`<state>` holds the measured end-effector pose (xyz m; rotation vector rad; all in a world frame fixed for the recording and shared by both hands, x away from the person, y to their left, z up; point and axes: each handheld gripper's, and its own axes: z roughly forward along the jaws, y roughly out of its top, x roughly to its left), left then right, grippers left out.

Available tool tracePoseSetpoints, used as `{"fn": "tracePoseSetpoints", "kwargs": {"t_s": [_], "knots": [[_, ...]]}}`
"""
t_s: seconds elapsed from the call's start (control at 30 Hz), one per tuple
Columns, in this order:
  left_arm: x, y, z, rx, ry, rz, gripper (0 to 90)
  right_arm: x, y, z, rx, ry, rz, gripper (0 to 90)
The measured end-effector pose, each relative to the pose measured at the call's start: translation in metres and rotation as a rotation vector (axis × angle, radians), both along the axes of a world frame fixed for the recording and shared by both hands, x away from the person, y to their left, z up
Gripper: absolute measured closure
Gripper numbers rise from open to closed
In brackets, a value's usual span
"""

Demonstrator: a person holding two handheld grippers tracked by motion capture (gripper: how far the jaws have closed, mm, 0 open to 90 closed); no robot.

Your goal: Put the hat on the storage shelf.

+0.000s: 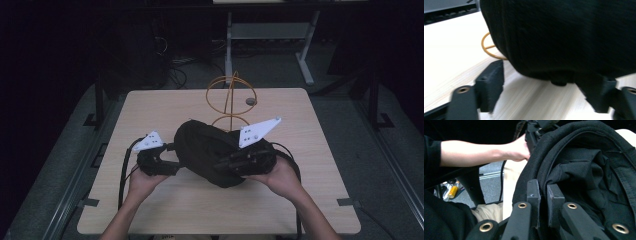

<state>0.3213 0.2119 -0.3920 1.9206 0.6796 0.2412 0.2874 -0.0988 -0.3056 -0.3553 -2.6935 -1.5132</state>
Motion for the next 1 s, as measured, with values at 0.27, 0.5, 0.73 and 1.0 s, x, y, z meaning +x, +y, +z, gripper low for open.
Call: {"fn": "tracePoseSetpoints", "kwargs": {"t_s": [0.27, 0.5, 0.73, 1.0], "knots": [[0.003, 0.003, 0.004, -0.074, -0.023, -0.045, 70.4, -0.001, 0.003, 0.001, 0.008, 0.015, 0.03, 83.4], [0.002, 0.008, 0.013, -0.08, -0.044, -0.049, 86.1, 0.0, -0.002, 0.0, 0.049, 0.023, 0.041, 83.2], [-0.001, 0.01, 0.023, -0.051, -0.053, -0.044, 86.6, 0.004, -0.012, -0.007, 0.077, 0.042, 0.024, 82.1], [-0.001, 0.01, 0.04, -0.021, -0.073, -0.043, 86.9, 0.009, -0.025, -0.016, 0.113, 0.06, 0.01, 80.3]]}}
